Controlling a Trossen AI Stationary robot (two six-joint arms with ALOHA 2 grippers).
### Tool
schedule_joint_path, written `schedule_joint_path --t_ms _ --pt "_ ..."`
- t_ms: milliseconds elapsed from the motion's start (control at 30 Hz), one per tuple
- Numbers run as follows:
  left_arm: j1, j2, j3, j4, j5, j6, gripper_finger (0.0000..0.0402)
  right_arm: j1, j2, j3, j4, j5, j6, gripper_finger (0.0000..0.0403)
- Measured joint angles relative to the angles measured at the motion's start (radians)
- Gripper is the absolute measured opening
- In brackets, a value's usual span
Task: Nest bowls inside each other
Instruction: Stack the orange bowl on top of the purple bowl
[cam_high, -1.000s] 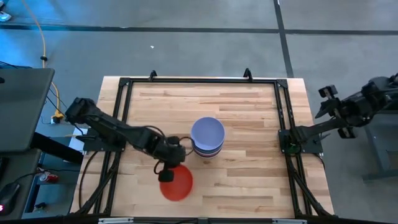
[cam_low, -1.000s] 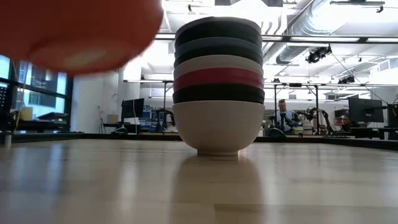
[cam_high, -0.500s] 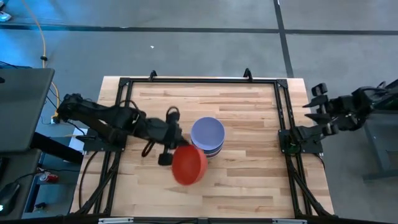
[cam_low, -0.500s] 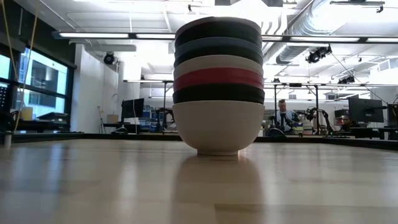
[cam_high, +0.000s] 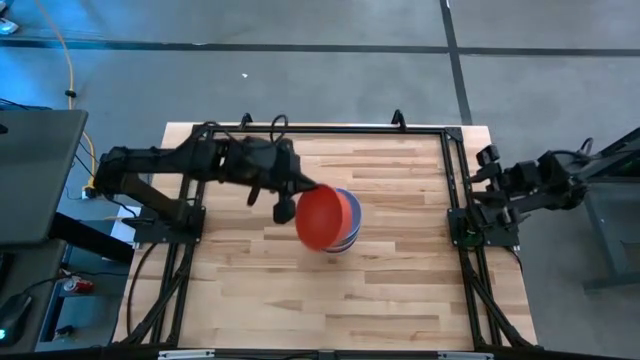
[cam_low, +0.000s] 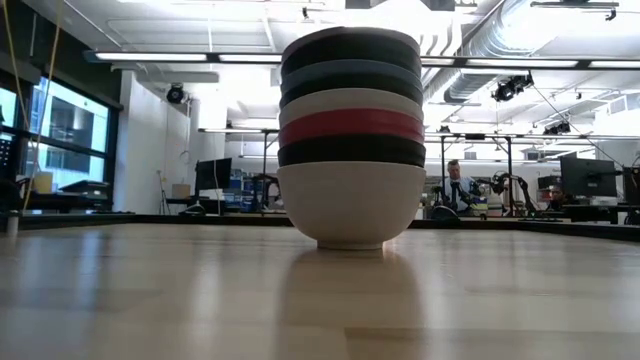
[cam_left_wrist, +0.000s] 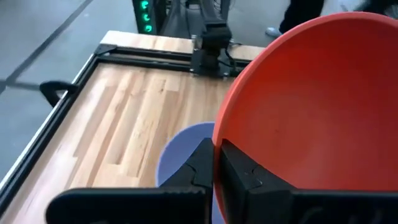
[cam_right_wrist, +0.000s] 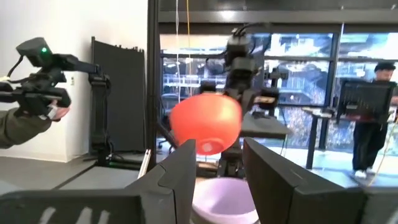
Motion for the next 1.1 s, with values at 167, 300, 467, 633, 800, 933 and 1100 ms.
schedule_joint_path --t_ms 167,300,467,633,800,933,1100 --pt "0.077 0.021 0.000 0.010 0.068 -0.041 0.0000 0.000 0.000 -0.044 0.022 0.000 0.036 0.0126" --pt "0.104 0.070 0.056 -0.010 0.132 -0.033 0.0000 0.000 0.001 -0.055 0.023 0.000 0.035 0.0126" --pt "0.106 0.191 0.235 -0.140 0.164 0.026 0.0000 0.000 0.001 -0.056 0.009 0.000 0.035 0.0126" --pt "0.106 0.339 0.480 -0.344 0.162 0.069 0.0000 0.000 0.001 -0.056 -0.032 0.000 0.044 0.0126" --pt "0.108 0.480 0.706 -0.513 0.161 0.105 0.0000 0.000 0.001 -0.056 -0.086 0.000 0.059 0.0126" --pt "0.126 0.566 0.805 -0.624 0.179 0.107 0.0000 0.000 0.001 -0.075 -0.097 -0.001 0.078 0.0126" --pt "0.158 0.582 0.790 -0.651 0.217 0.110 0.0000 0.000 0.001 -0.124 -0.095 -0.019 0.073 0.0126"
